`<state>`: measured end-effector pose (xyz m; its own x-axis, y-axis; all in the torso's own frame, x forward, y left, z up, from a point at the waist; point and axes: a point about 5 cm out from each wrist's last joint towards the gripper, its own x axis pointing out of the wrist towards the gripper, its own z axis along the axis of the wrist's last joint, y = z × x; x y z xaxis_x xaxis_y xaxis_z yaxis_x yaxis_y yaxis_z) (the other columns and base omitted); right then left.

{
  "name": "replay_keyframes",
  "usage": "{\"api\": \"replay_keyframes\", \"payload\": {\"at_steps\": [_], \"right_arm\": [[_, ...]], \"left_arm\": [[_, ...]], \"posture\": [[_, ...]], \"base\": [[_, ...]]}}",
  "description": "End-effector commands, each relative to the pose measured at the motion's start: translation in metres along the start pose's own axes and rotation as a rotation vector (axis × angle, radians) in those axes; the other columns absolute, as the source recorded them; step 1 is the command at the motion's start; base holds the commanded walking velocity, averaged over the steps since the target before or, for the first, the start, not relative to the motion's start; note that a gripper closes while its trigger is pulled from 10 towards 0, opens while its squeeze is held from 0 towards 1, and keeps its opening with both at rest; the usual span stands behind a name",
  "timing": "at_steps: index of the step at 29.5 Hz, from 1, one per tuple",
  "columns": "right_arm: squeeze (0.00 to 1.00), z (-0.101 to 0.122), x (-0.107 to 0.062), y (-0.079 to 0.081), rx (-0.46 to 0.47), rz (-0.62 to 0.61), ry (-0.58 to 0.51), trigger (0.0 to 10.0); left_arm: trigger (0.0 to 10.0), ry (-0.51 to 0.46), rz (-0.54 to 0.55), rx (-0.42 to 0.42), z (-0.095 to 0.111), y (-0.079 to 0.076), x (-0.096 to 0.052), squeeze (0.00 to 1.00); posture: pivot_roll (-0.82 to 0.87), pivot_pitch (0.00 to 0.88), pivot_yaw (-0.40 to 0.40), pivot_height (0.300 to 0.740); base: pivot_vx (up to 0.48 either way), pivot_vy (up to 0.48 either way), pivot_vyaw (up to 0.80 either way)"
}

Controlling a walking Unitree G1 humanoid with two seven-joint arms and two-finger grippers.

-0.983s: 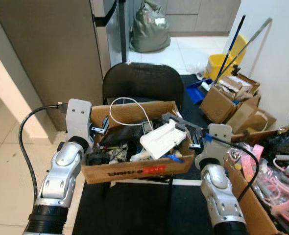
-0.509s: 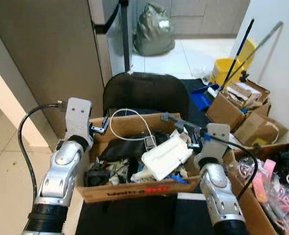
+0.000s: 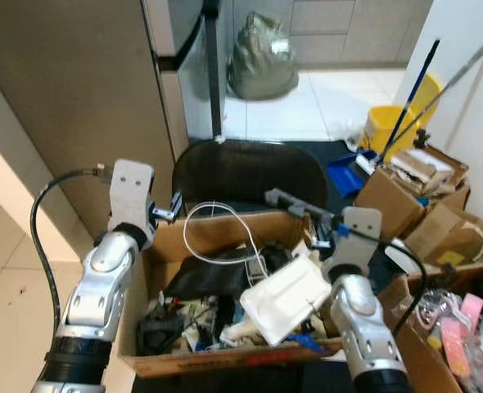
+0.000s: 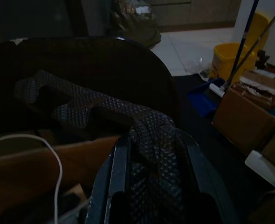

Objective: Picking trash to rubbish bin

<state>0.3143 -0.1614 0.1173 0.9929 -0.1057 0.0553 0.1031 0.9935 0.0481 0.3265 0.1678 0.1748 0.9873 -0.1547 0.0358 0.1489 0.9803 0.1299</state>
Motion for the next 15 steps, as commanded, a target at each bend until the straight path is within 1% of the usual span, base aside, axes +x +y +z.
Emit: {"api": "replay_keyframes", "payload": {"at_steps": [1,4,5,7,8,9,10,12,13,14,15], "right_arm": [[0.00,-0.003,0.001,0.003,0.013,0.009,0.012,10.0],[0.00,-0.002,0.002,0.003,0.010,0.011,0.011,10.0],[0.00,-0.002,0.002,0.003,0.009,0.011,0.011,10.0],[0.00,-0.002,0.003,0.003,0.008,0.011,0.011,10.0],[0.00,-0.002,0.003,0.003,0.007,0.012,0.010,10.0],[0.00,-0.002,0.003,0.003,0.007,0.012,0.010,10.0],[0.00,-0.002,0.004,0.003,0.007,0.029,0.013,10.0],[0.00,-0.001,0.006,0.005,0.000,0.058,0.018,10.0],[0.00,-0.001,0.007,0.006,-0.007,0.071,0.020,10.0],[0.00,-0.001,0.007,0.006,-0.007,0.071,0.020,10.0],[0.00,-0.001,0.008,0.007,-0.019,0.084,0.024,10.0]], "left_arm": [[10.0,0.026,0.005,0.004,-0.006,0.003,-0.002,0.01],[10.0,0.027,0.003,0.005,-0.006,0.003,-0.002,0.00],[10.0,0.022,-0.016,-0.008,-0.006,0.001,-0.003,0.00],[10.0,0.013,-0.075,-0.023,-0.004,-0.004,-0.004,0.00],[10.0,0.025,-0.143,-0.011,-0.006,-0.011,-0.007,0.00],[10.0,0.025,-0.143,-0.011,-0.006,-0.011,-0.007,0.00],[10.0,0.051,-0.254,0.014,-0.010,-0.020,-0.012,0.00],[10.0,0.075,-0.357,0.023,-0.013,-0.027,-0.017,0.00],[10.0,0.086,-0.393,0.021,-0.013,-0.029,-0.019,0.00],[10.0,0.086,-0.393,0.021,-0.013,-0.029,-0.019,0.00],[10.0,0.095,-0.438,0.014,-0.013,-0.032,-0.021,0.00]], "posture": [[0.04,0.109,0.074,0.740],[0.04,0.111,0.072,0.740],[0.04,0.110,0.073,0.740],[0.04,0.113,0.075,0.740],[0.04,0.112,0.077,0.740],[0.04,0.112,0.077,0.740],[0.04,0.112,0.077,0.740],[0.04,0.118,0.079,0.740],[0.04,0.118,0.079,0.740],[0.04,0.118,0.079,0.740],[0.04,0.118,0.078,0.740]], "base": [[0.375,0.000,0.00],[0.368,0.000,0.00],[0.292,0.000,0.00],[0.000,0.000,0.00],[0.000,0.000,0.00],[0.000,0.000,0.00],[0.000,0.000,0.00],[0.000,0.000,0.00],[0.000,0.000,0.00],[0.000,0.000,0.00],[0.000,0.000,0.00]]}}
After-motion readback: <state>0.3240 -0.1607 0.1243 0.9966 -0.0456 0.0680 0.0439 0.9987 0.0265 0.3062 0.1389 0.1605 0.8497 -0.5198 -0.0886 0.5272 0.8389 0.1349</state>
